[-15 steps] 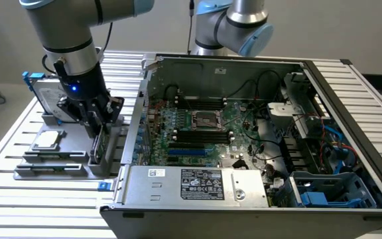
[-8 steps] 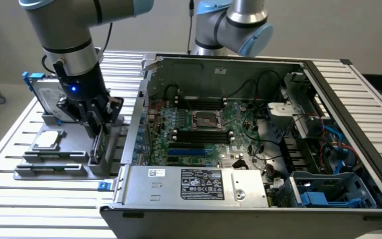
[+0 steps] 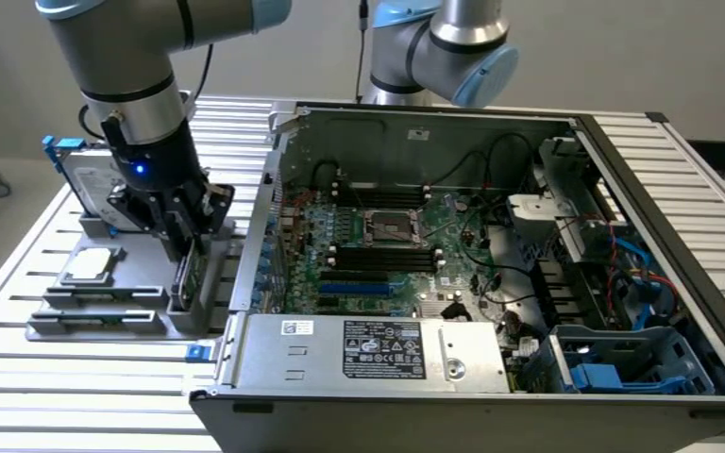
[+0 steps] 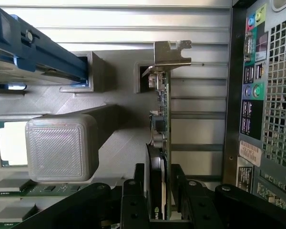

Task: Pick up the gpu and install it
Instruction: 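Pick up the gpu and move the gpu toward the slot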

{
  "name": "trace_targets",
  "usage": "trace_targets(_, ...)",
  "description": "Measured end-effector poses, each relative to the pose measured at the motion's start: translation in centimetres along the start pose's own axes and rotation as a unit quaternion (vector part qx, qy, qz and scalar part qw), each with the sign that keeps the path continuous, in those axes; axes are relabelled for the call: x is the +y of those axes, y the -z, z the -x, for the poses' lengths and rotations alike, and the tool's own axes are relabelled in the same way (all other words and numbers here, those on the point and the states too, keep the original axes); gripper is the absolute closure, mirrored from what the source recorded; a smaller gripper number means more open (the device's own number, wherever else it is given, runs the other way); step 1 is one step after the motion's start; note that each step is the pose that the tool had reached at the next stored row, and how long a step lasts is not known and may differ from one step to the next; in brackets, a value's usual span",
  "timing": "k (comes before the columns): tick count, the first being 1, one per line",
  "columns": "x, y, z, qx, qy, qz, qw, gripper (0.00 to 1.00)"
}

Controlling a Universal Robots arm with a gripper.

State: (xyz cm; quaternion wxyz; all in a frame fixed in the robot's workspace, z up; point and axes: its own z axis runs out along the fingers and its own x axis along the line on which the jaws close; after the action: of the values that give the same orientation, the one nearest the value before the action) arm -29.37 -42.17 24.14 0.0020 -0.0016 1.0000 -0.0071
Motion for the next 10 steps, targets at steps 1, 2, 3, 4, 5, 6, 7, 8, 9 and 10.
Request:
trace_targets(1, 0.00, -0.01, 0.00, 0.0000, 0.000, 0.0000, 1.0000, 0.64)
trace_targets(2, 0.00, -0.01, 0.00, 0.0000, 0.001, 0.0000, 1.0000, 0.66)
trace_targets(3, 0.00, -0.01, 0.00, 0.0001, 0.001, 0.0000, 1.0000, 0.66)
trace_targets(4, 0.00, -0.01, -0.01, 0.0001, 0.001, -0.0001, 1.0000, 0.73)
trace_targets(5, 0.00, -0.01, -0.01, 0.0000, 0.001, 0.0000, 1.0000, 0.73)
trace_targets(6, 0.00, -0.02, 0.00, 0.0000, 0.001, 0.0000, 1.0000, 0.73)
trace_targets(7, 0.00, -0.02, 0.00, 0.0000, 0.001, 0.0000, 1.0000, 0.74)
trace_targets(8, 0.00, -0.02, 0.00, 0.0000, 0.001, 0.0000, 1.0000, 0.74)
trace_targets(9, 0.00, -0.02, 0.00, 0.0000, 0.001, 0.0000, 1.0000, 0.74)
trace_targets(10, 0.00, -0.02, 0.00, 0.0000, 0.001, 0.0000, 1.0000, 0.74)
